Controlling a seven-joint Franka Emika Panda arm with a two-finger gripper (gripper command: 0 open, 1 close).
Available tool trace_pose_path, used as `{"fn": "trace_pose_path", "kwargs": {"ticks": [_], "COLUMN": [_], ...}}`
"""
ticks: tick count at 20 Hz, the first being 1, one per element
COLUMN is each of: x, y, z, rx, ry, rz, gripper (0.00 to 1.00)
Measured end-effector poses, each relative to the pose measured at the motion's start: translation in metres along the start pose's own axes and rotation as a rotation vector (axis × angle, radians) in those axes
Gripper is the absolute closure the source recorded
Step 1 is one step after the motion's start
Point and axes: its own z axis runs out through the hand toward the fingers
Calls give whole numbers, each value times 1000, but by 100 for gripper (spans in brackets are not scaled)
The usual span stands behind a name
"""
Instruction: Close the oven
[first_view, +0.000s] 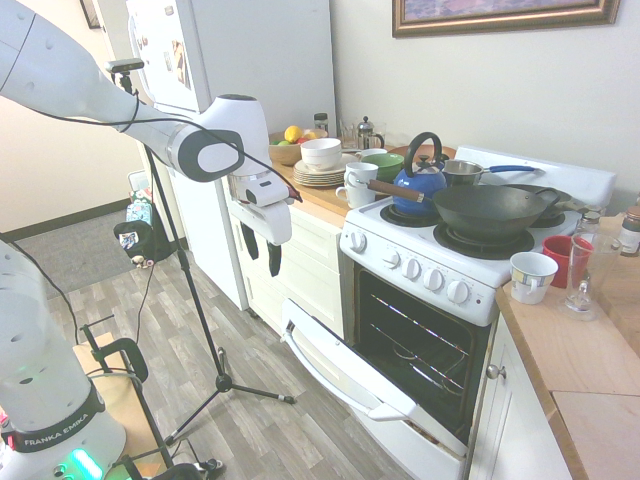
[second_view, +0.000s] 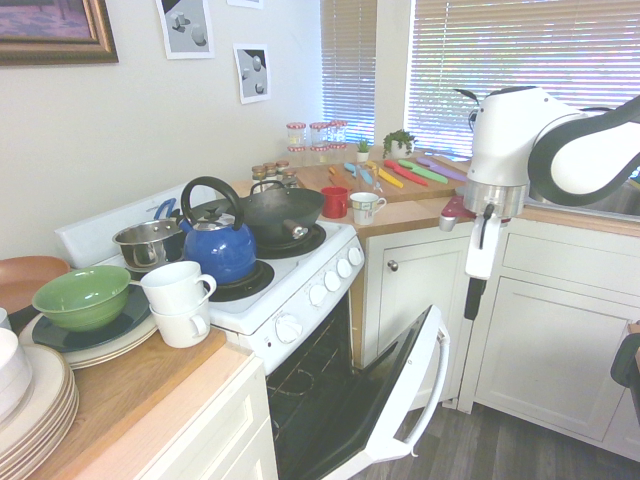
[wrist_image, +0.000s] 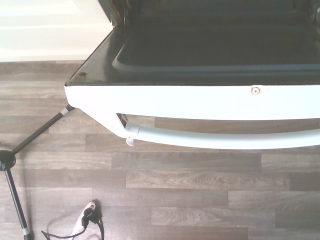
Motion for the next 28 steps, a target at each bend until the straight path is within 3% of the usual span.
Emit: {"fn": "trace_pose_path", "kwargs": {"ticks": [3, 5, 10, 16, 20, 28], "x": [-1, -4, -6, -4, 14, 65], "y": [0, 1, 2, -7, -16, -28], "z": [5, 25, 117, 208, 237, 277], "rx": [-17, -77, -221, -227, -172, -141], "ry": [-12, -35, -79, -53, 5, 75], "rz": [-4, -30, -96, 27, 113, 178], "gripper": [0, 0, 0, 0, 0, 0]}}
